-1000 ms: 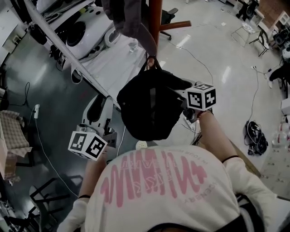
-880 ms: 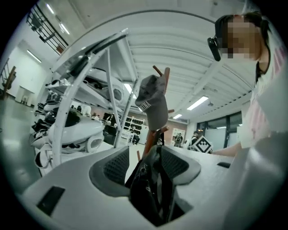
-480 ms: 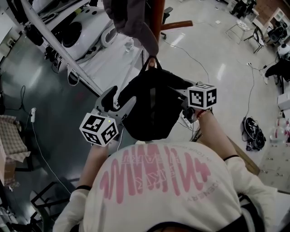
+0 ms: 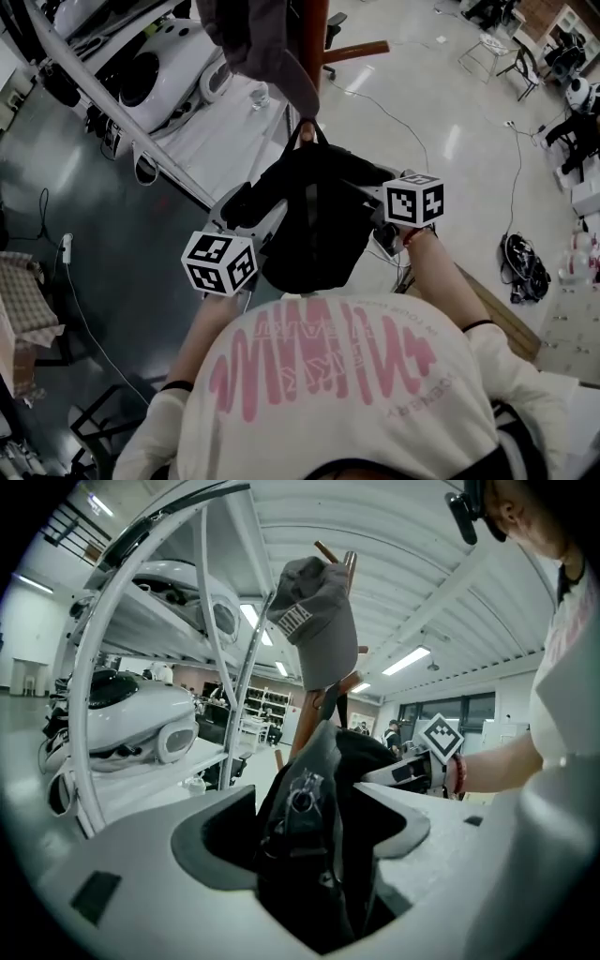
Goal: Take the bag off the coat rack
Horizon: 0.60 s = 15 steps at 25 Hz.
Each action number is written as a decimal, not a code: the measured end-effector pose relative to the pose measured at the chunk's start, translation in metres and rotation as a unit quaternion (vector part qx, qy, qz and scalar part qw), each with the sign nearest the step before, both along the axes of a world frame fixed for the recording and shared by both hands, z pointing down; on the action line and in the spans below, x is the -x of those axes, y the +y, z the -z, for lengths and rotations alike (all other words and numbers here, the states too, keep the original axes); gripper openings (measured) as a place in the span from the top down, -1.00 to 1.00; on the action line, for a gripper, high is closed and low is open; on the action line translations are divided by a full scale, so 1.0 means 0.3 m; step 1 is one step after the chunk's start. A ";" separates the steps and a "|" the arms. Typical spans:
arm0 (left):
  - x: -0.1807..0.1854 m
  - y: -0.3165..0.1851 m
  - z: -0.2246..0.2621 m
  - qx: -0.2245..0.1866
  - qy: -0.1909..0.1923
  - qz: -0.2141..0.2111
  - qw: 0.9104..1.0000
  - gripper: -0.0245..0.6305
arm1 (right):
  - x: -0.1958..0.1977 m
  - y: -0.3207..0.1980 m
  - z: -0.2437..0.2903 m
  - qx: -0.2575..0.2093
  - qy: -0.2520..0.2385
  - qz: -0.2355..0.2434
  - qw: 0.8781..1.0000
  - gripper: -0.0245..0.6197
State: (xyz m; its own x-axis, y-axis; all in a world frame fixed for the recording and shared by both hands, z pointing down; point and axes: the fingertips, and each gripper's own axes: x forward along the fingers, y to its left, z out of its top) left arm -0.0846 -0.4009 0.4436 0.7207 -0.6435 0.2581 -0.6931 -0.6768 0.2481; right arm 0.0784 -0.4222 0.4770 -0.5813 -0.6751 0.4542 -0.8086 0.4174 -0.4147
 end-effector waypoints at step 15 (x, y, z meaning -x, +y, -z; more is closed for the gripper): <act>0.024 -0.011 -0.073 0.015 -0.022 0.026 0.999 0.31 | 0.003 0.015 0.000 -0.013 0.003 -0.015 1.000 0.03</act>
State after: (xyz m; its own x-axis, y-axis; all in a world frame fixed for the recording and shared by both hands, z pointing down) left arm -0.0917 -0.4043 0.4654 0.6744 -0.6708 0.3084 -0.7374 -0.6327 0.2364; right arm 0.0773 -0.4176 0.4770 -0.5576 -0.7041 0.4397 -0.8235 0.4026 -0.3997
